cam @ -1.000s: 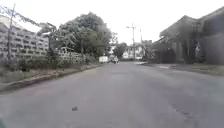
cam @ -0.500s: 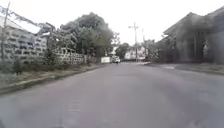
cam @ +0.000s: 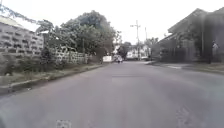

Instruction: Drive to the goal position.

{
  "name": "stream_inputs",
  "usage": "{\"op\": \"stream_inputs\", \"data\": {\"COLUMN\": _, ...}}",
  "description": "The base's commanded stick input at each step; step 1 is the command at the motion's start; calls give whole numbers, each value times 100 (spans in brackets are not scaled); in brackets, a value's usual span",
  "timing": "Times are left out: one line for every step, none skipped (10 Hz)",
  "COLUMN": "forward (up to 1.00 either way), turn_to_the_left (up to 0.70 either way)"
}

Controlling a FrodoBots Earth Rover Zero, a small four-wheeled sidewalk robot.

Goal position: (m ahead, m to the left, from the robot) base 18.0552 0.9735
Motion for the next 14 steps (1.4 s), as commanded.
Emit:
{"op": "stream_inputs", "data": {"forward": 100, "turn_to_the_left": 4}}
{"op": "stream_inputs", "data": {"forward": 100, "turn_to_the_left": 4}}
{"op": "stream_inputs", "data": {"forward": 100, "turn_to_the_left": 4}}
{"op": "stream_inputs", "data": {"forward": 100, "turn_to_the_left": 4}}
{"op": "stream_inputs", "data": {"forward": 100, "turn_to_the_left": 4}}
{"op": "stream_inputs", "data": {"forward": 100, "turn_to_the_left": 4}}
{"op": "stream_inputs", "data": {"forward": 100, "turn_to_the_left": 4}}
{"op": "stream_inputs", "data": {"forward": 100, "turn_to_the_left": 4}}
{"op": "stream_inputs", "data": {"forward": 100, "turn_to_the_left": 4}}
{"op": "stream_inputs", "data": {"forward": 100, "turn_to_the_left": 4}}
{"op": "stream_inputs", "data": {"forward": 100, "turn_to_the_left": 4}}
{"op": "stream_inputs", "data": {"forward": 100, "turn_to_the_left": 4}}
{"op": "stream_inputs", "data": {"forward": 100, "turn_to_the_left": 4}}
{"op": "stream_inputs", "data": {"forward": 100, "turn_to_the_left": 4}}
